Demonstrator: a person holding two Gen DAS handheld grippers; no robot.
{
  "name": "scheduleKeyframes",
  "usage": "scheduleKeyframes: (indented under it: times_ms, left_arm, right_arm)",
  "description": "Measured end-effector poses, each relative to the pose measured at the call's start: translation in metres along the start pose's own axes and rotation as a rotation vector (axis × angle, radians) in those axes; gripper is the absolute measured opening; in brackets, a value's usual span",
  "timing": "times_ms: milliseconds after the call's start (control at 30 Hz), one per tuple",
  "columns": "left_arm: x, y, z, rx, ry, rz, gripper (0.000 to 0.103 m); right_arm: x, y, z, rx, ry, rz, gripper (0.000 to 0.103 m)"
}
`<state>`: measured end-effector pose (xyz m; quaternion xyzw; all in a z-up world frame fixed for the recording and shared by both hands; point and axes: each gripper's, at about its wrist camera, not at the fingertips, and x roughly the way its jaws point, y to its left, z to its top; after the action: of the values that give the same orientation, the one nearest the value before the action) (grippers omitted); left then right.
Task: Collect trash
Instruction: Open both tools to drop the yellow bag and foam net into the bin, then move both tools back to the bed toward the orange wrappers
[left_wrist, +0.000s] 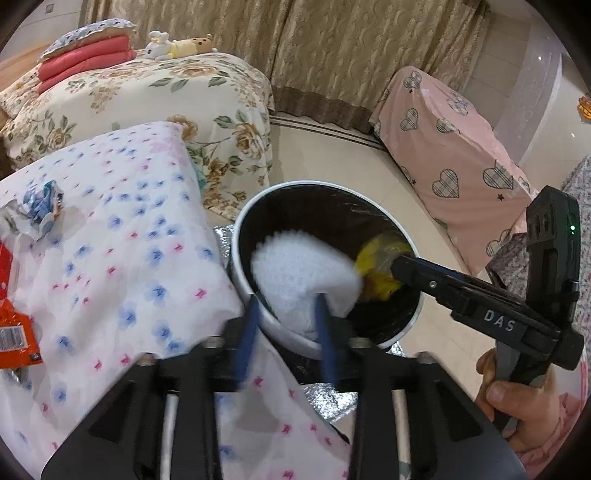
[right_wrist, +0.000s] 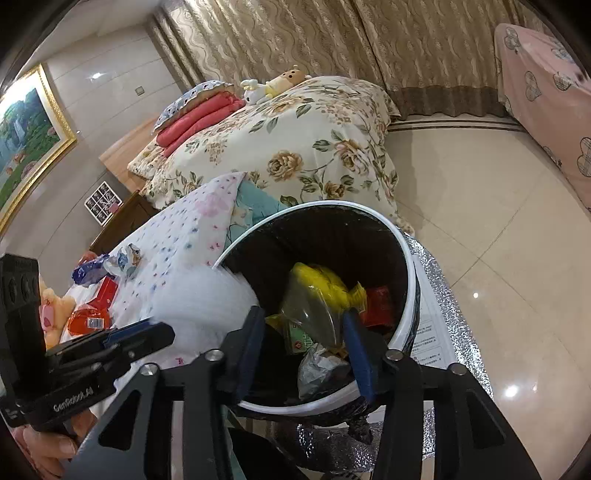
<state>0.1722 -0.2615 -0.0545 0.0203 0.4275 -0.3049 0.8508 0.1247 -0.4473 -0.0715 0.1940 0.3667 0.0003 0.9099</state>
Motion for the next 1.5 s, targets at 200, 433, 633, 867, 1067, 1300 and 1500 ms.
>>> scheduleKeyframes:
  times_ms: [200,433,633,867,1067,1300,1500]
  left_arm:
    - [-0.008,0.013,-0.009,-0.039,-0.001,0.004,0.046]
    - [-0.030,0.027,-0.028,-0.065,-0.022,0.008,0.055]
    - [-0.051,0.041,-0.048,-0.087,-0.038,0.024,0.057]
    - [-0.074,0.074,-0.071,-0.181,-0.060,0.057,0.058]
    - [-0.091,0.109,-0.086,-0.264,-0.078,0.090,0.058]
    - [-0.110,0.140,-0.102,-0.324,-0.105,0.138,0.058]
    - [-0.125,0.168,-0.112,-0.384,-0.127,0.176,0.058]
  right_arm:
    - [-0.003,0.000,-0.002,0.018,-0.003,0.000,0.064]
    - [-0.005,0.010,-0.010,0.049,0.007,0.042,0.080]
    - [-0.006,0.032,-0.019,0.022,0.011,0.066,0.081]
    - [0.001,0.063,-0.026,-0.013,0.034,0.105,0.081]
    - [0.011,0.093,-0.031,-0.056,0.057,0.149,0.081]
    - [0.023,0.127,-0.039,-0.109,0.091,0.193,0.081]
    - [0.029,0.155,-0.043,-0.154,0.109,0.222,0.088]
